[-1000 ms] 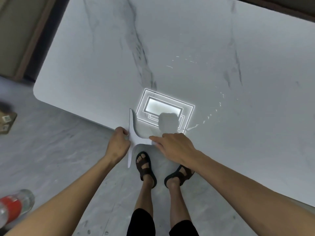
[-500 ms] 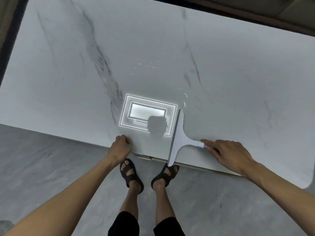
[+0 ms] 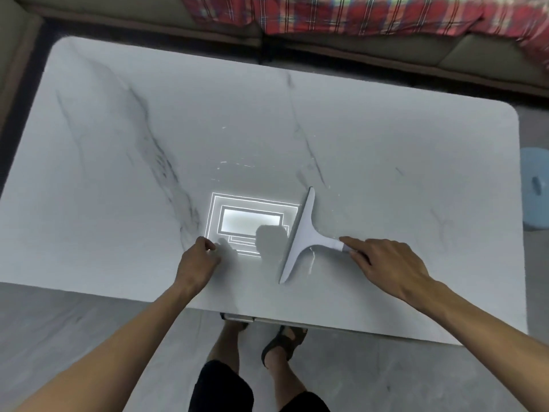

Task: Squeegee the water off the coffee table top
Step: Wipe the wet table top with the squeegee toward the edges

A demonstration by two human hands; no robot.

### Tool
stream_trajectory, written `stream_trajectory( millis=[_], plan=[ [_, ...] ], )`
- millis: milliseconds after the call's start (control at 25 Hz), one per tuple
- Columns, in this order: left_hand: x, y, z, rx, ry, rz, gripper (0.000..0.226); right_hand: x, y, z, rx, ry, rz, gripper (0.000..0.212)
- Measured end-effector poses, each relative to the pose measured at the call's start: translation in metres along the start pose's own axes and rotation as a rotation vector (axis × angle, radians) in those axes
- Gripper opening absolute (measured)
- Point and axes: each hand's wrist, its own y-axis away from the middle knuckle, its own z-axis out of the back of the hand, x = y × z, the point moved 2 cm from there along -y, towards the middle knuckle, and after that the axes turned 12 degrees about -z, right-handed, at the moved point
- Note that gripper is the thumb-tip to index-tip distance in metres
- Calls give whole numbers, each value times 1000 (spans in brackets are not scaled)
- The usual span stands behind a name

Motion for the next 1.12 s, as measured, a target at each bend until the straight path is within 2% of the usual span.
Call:
stream_trajectory(
  millis=[120, 240, 360, 480, 560, 680, 840, 1120],
  plan=[
    [-5, -40, 34, -118, 28, 10, 13, 40, -50, 25, -35, -224, -92, 35],
    [-5, -90, 66, -146, 40, 78, 10, 92, -125, 53, -41, -447, -175, 39],
    [-6, -146, 92, -157, 33, 59, 10, 154, -217, 89, -73, -460, -137, 44],
    [-13, -193, 101, -201, -17, -58, 12, 213, -305, 122, -145, -402, -78, 33],
    [-9, -216, 97, -127, -162, -116, 17, 247, -356, 141, -172, -361, -62, 23],
    [-1, -228, 87, 56, -266, -143, 42, 272, -397, 155, -139, -325, -71, 7],
    [-4, -234, 94, 142, -195, -77, 47, 253, -383, 145, -129, -222, -74, 24],
    [-14, -237, 105, 204, -140, 2, 36, 132, -263, 102, -30, -84, -173, 45]
  ],
)
